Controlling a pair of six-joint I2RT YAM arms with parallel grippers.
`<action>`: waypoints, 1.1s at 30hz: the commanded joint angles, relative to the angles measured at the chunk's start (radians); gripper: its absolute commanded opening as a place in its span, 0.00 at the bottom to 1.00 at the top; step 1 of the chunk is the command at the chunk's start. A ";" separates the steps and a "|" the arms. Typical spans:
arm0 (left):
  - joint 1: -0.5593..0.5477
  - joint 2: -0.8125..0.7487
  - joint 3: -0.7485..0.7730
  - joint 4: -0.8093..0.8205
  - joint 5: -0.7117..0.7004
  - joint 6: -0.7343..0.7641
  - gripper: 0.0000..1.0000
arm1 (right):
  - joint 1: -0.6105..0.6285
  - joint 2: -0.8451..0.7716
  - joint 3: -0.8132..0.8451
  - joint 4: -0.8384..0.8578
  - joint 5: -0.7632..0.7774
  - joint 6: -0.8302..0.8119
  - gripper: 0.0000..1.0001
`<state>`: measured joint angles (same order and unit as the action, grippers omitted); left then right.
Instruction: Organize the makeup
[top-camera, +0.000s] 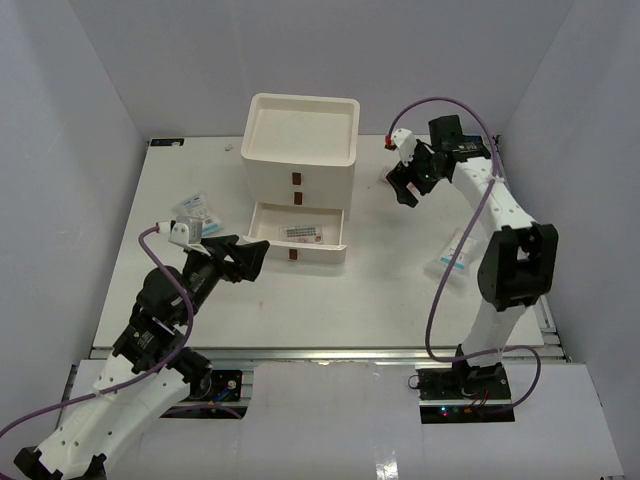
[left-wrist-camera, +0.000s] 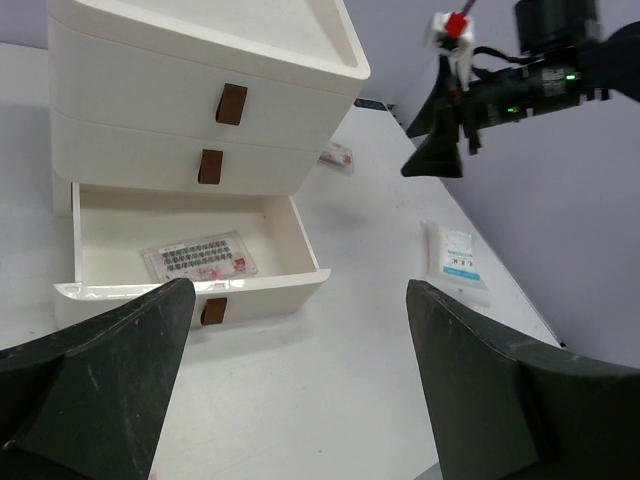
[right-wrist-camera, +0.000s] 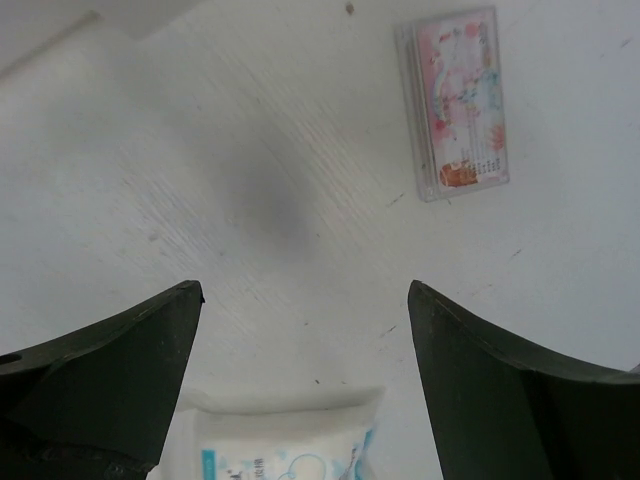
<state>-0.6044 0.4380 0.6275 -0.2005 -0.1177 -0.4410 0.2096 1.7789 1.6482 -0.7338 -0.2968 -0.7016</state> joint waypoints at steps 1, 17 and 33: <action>0.000 0.007 -0.009 0.016 0.019 0.015 0.98 | -0.001 0.232 0.163 0.016 0.114 -0.089 0.90; 0.000 0.019 -0.005 0.006 -0.013 0.022 0.98 | -0.019 0.660 0.597 0.071 0.190 -0.199 0.90; 0.000 0.035 -0.003 0.006 -0.023 0.021 0.98 | -0.055 0.725 0.677 0.050 0.124 -0.174 0.90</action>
<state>-0.6044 0.4666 0.6266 -0.2020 -0.1300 -0.4267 0.1529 2.4847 2.2603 -0.6934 -0.1537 -0.8709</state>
